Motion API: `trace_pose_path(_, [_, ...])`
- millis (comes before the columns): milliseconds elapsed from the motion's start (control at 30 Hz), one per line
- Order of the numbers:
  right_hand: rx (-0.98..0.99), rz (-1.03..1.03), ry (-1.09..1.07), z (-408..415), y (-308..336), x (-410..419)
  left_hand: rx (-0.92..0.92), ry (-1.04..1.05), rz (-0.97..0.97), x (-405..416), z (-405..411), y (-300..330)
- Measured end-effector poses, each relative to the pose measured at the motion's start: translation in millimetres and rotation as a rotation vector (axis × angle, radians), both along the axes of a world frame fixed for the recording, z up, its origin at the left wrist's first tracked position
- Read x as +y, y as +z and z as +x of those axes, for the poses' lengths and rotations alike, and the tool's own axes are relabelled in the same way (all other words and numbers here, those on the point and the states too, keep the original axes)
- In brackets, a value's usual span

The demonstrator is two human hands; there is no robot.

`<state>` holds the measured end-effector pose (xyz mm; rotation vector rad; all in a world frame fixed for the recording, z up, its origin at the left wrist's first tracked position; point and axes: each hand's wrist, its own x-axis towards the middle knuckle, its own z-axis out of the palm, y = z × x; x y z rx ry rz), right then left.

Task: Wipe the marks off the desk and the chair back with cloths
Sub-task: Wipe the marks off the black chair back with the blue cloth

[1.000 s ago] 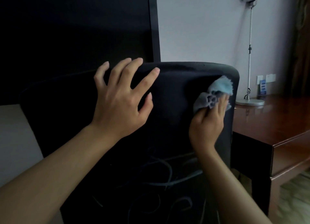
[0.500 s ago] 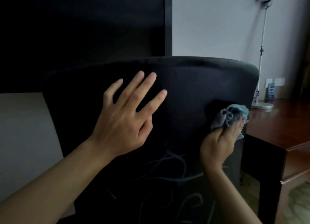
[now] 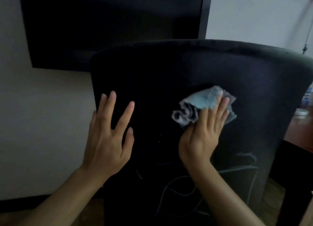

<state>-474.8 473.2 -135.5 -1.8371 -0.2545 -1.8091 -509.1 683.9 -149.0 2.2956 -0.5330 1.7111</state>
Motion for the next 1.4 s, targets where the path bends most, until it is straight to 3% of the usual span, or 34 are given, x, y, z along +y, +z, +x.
trace_pose_path(100, [-0.008, -0.224, 0.038, -4, -14, 22, 0.033, 0.000, -0.026, 1, -1, -8])
trace_pose_path(200, [0.106, -0.668, 0.088, -12, -84, 26, 0.077, 0.005, -0.053, 3, -3, -25])
trace_pose_path(267, [0.152, -0.815, 0.079, -12, -116, 16, 0.122, -0.019, -0.108, 2, -6, -40])
trace_pose_path(433, [0.042, -0.629, 0.106, -9, -38, 40, 0.193, -0.113, -0.343, 2, -9, -69])
trace_pose_path(533, [-0.007, -0.559, 0.036, -10, 15, 66, 0.249, -0.278, -0.651, 8, -10, -79])
trace_pose_path(633, [0.023, -0.615, -0.001, -8, -8, 76, 0.308, -0.399, -0.864, 14, -12, -91])
trace_pose_path(767, [0.213, -0.949, 0.002, -18, -130, 73, 0.351, -0.445, -0.885, 19, -18, -115])
trace_pose_path(833, [0.248, -1.078, -0.054, -19, -151, 65, 0.376, -0.467, -0.885, 19, -19, -125])
trace_pose_path(900, [0.198, -1.057, -0.040, -15, -126, 69, 0.381, -0.439, -0.879, 19, -20, -131])
trace_pose_path(1067, [0.109, -0.758, -0.027, -9, -38, 108, 0.456, -0.489, -1.021, 19, -28, -133])
trace_pose_path(1133, [0.137, -0.793, 0.018, -7, -65, 113, 0.472, -0.447, -1.067, 20, -26, -132])
trace_pose_path(1200, [0.226, -0.947, 0.048, -12, -136, 106, 0.485, -0.408, -1.090, 23, -29, -137])
trace_pose_path(1300, [0.397, -1.202, 0.006, -30, -228, 88, 0.602, -0.409, -0.988, 27, -38, -148])
trace_pose_path(1400, [0.310, -1.187, -0.001, -22, -200, 80, 0.547, -0.258, -0.764, 24, -41, -149])
